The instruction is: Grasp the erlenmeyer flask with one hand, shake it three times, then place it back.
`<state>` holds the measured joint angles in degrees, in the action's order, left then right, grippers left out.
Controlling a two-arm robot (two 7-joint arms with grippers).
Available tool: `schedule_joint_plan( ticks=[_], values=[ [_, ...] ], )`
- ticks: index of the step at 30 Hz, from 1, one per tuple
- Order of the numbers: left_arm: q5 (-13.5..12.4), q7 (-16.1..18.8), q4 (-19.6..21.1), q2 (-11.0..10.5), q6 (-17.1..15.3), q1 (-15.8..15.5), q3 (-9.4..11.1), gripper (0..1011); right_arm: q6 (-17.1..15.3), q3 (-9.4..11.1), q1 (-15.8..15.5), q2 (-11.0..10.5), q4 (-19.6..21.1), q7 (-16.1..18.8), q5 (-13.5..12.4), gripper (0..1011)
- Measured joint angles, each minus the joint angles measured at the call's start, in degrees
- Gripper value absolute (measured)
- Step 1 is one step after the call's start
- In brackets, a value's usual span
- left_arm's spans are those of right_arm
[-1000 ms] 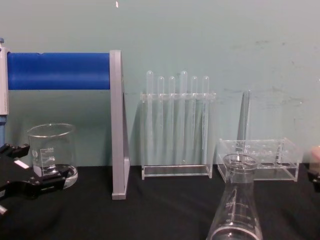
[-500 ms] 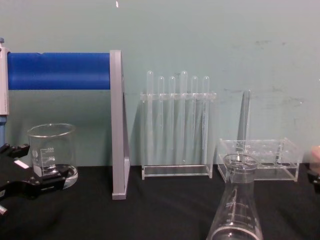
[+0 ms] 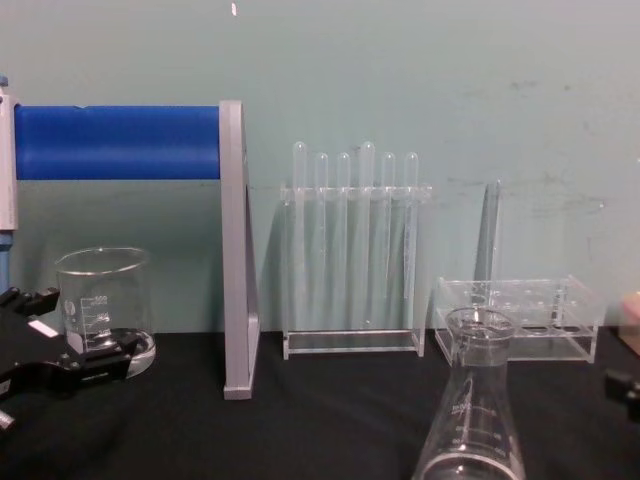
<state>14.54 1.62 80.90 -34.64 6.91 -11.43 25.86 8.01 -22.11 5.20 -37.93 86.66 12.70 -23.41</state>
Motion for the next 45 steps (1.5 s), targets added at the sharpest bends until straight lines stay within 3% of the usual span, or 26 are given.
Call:
schedule_joint_plan(
  ticks=[7,15,26,45],
  values=[
    [0.0,0.0,0.0,0.0,0.0,0.0,0.0,1001,-0.63,0.64,-2.3,-0.47,2.41,7.26,-5.17,1000],
    [0.0,0.0,0.0,0.0,0.0,0.0,0.0,1001,-0.99,0.04,-2.8,0.5,3.86,11.36,-6.14,1000],
    [0.0,0.0,0.0,0.0,0.0,0.0,0.0,1001,-0.61,-1.31,-1.5,3.31,3.98,12.91,-3.02,1000],
    [0.0,0.0,0.0,0.0,0.0,0.0,0.0,1000,-2.45,-2.56,4.5,11.16,-1.56,11.94,2.24,1000]
  ],
)
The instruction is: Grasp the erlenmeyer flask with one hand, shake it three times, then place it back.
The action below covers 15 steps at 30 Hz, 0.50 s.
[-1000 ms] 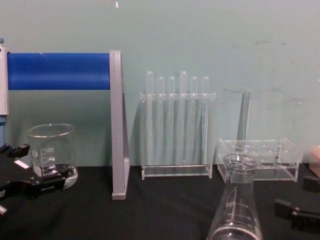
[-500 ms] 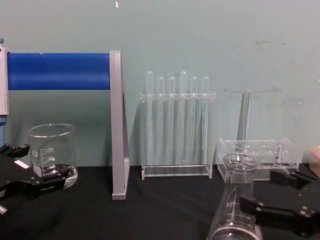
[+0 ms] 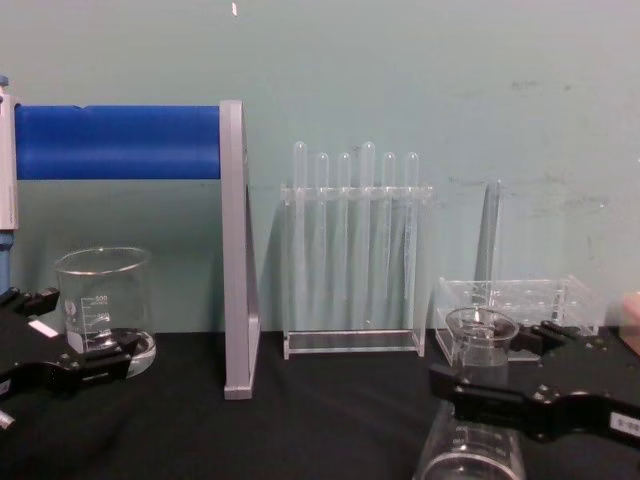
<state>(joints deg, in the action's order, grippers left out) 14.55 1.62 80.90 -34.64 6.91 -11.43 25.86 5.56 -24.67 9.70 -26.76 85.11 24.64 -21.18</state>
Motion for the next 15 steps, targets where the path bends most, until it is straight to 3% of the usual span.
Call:
schedule_joint_plan(
  ticks=[15],
  values=[
    [0.0,0.0,0.0,0.0,0.0,0.0,0.0,1001,-1.6,1.2,1.18,3.19,-1.97,0.12,1.17,1000]
  ],
)
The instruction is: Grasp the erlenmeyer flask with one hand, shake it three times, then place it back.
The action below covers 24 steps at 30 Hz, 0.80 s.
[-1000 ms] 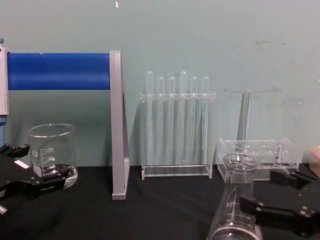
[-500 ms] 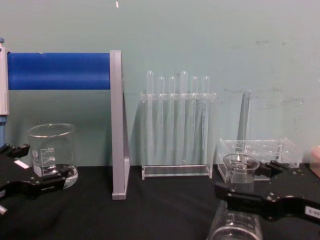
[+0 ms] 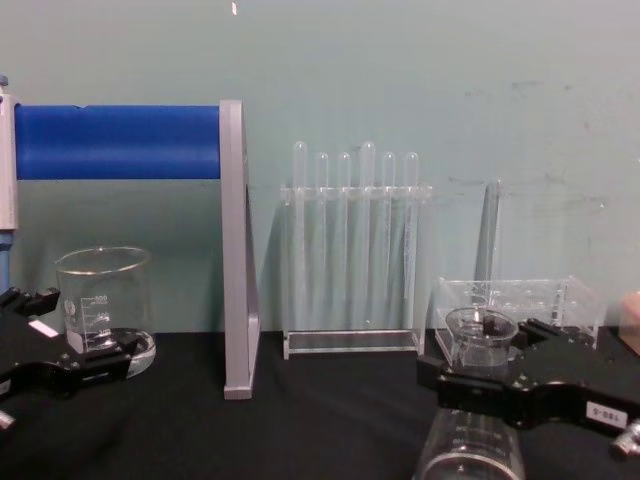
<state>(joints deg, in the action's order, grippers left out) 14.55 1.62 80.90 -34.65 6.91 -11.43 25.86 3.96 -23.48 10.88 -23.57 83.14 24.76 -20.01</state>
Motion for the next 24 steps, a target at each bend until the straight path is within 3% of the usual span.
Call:
schedule_joint_plan(
  ticks=[13,18,24],
  values=[
    [0.0,0.0,0.0,0.0,0.0,0.0,0.0,1001,-0.02,-0.02,-0.04,-0.11,0.03,0.04,-0.02,981],
    [0.0,0.0,0.0,0.0,0.0,0.0,0.0,1001,-0.01,-0.05,-0.06,-0.14,0.05,0.03,-0.06,882],
    [0.0,0.0,0.0,0.0,0.0,0.0,0.0,1001,0.01,-0.08,-0.07,-0.17,0.09,0.03,-0.11,678]
  ],
)
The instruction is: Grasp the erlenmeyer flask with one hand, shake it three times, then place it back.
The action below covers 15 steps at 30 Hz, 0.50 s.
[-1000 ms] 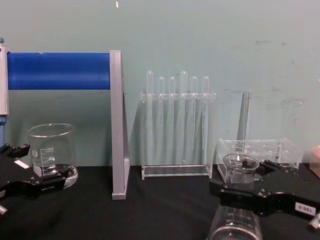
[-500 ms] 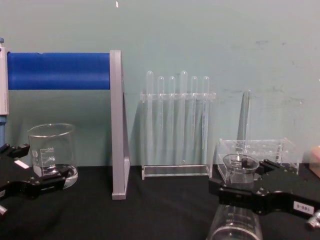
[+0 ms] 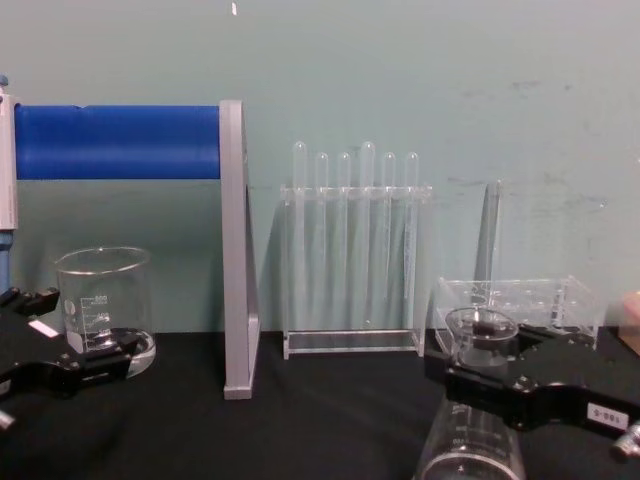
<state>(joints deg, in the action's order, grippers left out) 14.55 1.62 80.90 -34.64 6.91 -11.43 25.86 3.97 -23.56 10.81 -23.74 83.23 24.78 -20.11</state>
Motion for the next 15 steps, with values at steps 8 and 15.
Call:
schedule_joint_plan(
  ticks=[8,15],
  values=[
    [0.0,0.0,0.0,0.0,0.0,0.0,0.0,1001,0.02,0.0,0.0,-0.04,0.03,0.0,-0.03,457],
    [0.0,0.0,0.0,0.0,0.0,0.0,0.0,1001,0.03,0.0,0.0,-0.06,0.03,0.0,-0.06,456]
  ],
)
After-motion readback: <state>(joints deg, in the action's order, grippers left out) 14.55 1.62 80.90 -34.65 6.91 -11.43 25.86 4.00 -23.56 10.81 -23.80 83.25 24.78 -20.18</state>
